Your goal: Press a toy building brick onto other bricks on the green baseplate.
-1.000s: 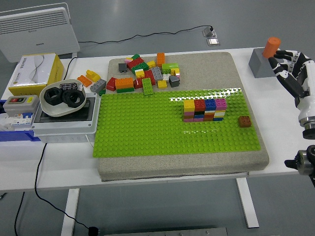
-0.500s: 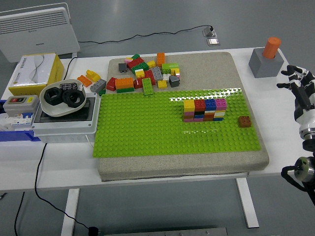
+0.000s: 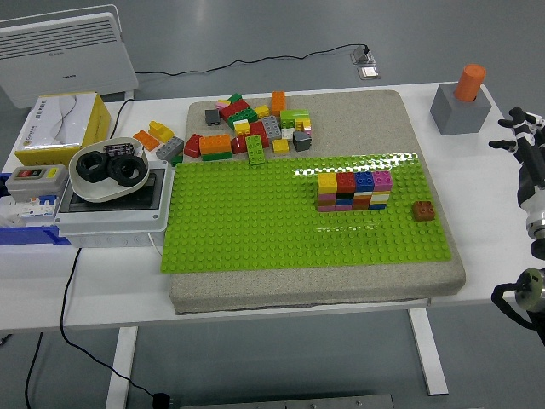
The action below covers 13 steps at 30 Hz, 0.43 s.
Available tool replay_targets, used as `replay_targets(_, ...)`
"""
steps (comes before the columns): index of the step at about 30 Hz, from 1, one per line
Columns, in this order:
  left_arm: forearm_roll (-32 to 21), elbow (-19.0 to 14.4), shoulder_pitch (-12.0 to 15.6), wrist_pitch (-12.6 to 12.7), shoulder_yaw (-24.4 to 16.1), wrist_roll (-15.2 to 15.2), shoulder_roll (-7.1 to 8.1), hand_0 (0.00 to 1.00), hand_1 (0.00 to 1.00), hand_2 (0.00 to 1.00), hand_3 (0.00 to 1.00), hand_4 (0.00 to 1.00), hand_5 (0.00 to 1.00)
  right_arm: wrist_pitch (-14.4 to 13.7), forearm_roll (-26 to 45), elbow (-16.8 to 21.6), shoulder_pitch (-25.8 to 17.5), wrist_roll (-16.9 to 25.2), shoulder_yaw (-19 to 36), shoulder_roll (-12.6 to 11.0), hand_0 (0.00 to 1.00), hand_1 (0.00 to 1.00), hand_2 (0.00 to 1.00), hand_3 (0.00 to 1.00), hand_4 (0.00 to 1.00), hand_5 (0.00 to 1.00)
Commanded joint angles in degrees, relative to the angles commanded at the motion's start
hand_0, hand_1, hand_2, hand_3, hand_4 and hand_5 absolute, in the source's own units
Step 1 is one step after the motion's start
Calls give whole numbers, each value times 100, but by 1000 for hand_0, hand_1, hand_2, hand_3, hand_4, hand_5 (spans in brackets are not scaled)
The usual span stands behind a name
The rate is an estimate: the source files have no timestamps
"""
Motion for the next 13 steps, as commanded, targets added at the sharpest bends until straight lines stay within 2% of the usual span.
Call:
replay_targets(7,281,49,-40,-112,1,66,15,760,691,610,474,538,538,42,150,-20,-30,48,153,65,443,315,484,500,772,512)
replay_targets(13,278,69,-30,-199,6,112,4,759,692,609,476,540,530,61,177,-31,-42,59,323,124,442,313,482,499,771,514)
